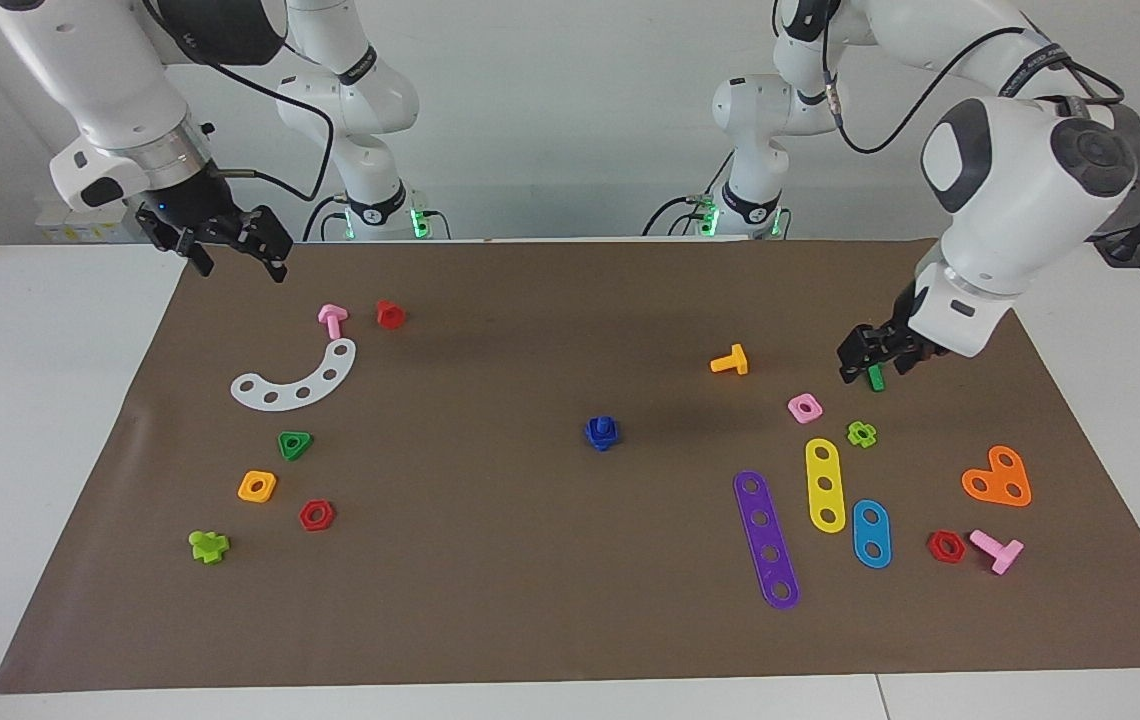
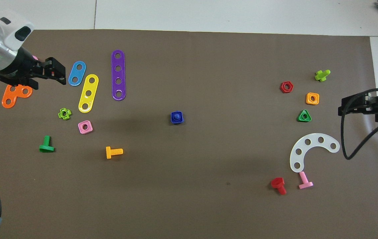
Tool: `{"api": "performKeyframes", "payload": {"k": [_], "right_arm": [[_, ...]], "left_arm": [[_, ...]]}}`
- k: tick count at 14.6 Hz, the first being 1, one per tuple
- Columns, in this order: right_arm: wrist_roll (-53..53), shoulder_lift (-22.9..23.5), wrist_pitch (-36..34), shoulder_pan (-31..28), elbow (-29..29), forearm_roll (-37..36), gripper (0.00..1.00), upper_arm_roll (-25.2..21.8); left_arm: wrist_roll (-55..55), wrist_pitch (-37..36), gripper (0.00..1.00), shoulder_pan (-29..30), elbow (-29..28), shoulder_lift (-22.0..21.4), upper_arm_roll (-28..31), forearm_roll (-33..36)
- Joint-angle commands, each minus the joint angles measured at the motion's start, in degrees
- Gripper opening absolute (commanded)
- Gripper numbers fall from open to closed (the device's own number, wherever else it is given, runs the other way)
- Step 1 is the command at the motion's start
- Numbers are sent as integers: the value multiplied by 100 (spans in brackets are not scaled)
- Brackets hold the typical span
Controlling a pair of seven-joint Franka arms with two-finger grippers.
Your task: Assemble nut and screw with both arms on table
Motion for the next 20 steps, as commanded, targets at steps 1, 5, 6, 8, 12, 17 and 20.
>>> {"api": "performKeyframes", "payload": {"k": [1,5,6,8,12,17,20], "right_arm": [[147,-143,151,-10,-205,40,100,47],[-2,-135,160,-19,-188,-152,100,47],[-115,-108,151,-19,-127,-240,100,47],[-292,-56,37,-54,32,-312,100,47],[-249,-55,54,-63,6,-206,100,38],[-257,-99,19,-81,-82,-197,100,38],[-266,-99,37,-19,-73,-197,100,47]], "left_arm": [[735,-68,84,408,-482,-475,-34,-37],[895,-296,100,533,-684,-993,-17,-28],[895,-384,100,507,-798,-1186,-25,-28],[904,-420,100,463,-1132,-1520,-26,-28],[851,-376,100,331,-1791,-2066,-52,349],[719,-245,100,304,-1793,-2137,-78,368],[1025,141,100,322,-1793,-2093,-87,368]]}}
